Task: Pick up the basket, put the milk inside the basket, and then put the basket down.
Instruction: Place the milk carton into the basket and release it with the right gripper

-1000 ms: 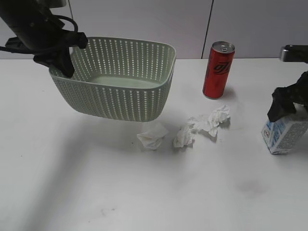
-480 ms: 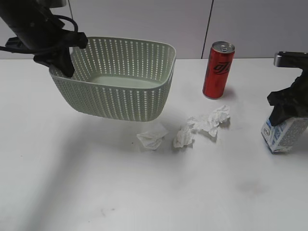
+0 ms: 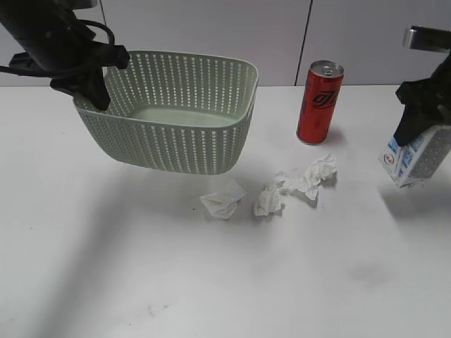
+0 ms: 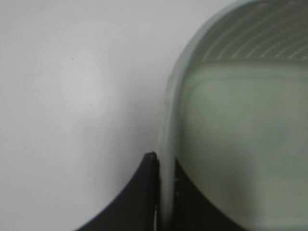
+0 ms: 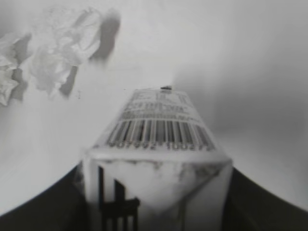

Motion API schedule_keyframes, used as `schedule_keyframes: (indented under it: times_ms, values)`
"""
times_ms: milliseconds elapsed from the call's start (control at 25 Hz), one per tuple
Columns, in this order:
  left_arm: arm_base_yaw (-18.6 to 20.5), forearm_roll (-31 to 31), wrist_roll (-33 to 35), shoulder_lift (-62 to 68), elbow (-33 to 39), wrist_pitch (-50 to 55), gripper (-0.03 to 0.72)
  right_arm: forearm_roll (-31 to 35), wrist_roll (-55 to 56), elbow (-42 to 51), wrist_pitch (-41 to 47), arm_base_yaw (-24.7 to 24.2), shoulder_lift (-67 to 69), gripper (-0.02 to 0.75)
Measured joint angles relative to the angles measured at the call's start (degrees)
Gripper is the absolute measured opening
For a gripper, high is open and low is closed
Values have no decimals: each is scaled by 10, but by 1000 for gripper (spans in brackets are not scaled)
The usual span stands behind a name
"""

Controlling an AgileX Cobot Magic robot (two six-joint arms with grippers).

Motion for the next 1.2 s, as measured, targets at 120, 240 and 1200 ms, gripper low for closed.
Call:
schedule_keyframes:
  times_ms: [120,240,1200]
  values:
    - [0,0,0,0,0,0,-15,1,0,-49,34,30,0,361]
    - [0,0,0,0,0,0,-15,6,2,-102,50,71,0,361]
    - [0,5,2,0,0,2,-15,31,32,-320,-61,330,140,361]
